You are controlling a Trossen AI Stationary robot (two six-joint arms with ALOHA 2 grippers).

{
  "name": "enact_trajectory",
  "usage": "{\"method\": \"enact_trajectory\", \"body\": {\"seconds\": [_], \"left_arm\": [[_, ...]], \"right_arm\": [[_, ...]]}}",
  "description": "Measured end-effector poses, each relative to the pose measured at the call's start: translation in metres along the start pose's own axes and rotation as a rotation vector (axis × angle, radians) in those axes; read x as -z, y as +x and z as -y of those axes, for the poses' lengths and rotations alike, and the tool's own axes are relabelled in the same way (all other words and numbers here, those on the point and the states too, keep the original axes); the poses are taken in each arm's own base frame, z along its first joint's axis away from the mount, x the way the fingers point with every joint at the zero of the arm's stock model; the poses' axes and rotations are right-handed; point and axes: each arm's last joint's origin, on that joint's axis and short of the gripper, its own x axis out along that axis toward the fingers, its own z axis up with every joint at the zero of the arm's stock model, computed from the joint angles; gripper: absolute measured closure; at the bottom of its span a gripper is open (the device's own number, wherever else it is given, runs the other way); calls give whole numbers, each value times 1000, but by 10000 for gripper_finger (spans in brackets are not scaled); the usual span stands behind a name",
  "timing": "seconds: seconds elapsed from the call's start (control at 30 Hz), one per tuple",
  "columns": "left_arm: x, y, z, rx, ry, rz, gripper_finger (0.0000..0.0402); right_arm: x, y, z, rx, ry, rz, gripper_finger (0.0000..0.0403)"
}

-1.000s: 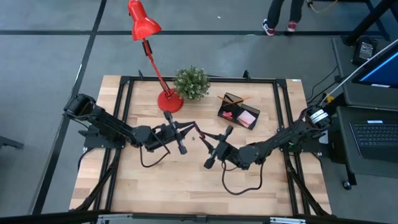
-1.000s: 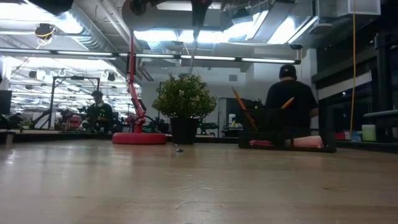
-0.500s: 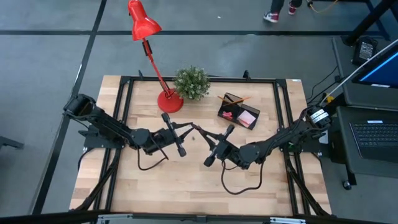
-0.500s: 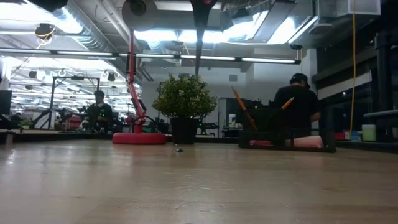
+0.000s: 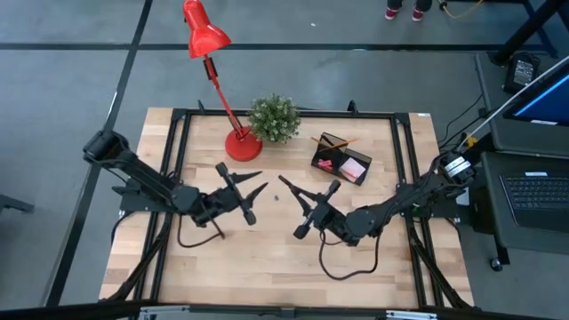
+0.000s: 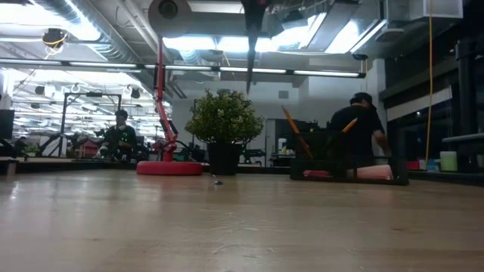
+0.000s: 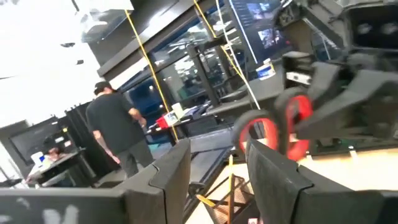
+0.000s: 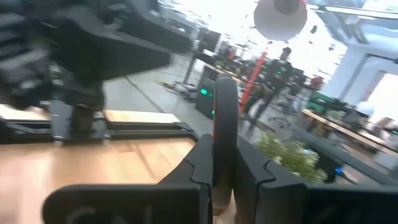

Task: Pick and place office supplies into organizer
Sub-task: Put the black scissors into the black desk organizer

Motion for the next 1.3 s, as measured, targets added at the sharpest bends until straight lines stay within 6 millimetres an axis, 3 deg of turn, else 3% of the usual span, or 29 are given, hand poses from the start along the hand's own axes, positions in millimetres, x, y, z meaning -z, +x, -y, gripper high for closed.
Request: {"method": "enact_trajectory", "body": {"seconds": [0.13, 0.33, 0.43, 0.57, 0.93, 1.3], "left_arm": [[10, -5, -4, 11, -37, -8, 272], [36, -16, -14, 98, -137, 11, 336], [43, -19, -17, 134, -167, 23, 366], [45, -19, -19, 156, -188, 30, 396], [48, -19, -16, 189, -165, 12, 400], [53, -19, -13, 243, -165, -16, 399]], "right_arm": [[-4, 1, 5, 27, 7, -6, 374], [-10, -4, 17, 27, -11, -21, 374], [5, -6, 28, 34, 11, -39, 374], [32, -9, 58, 38, 96, -55, 374], [51, -20, 124, 123, 104, -48, 374], [77, -10, 160, 270, 86, -93, 374]]}}
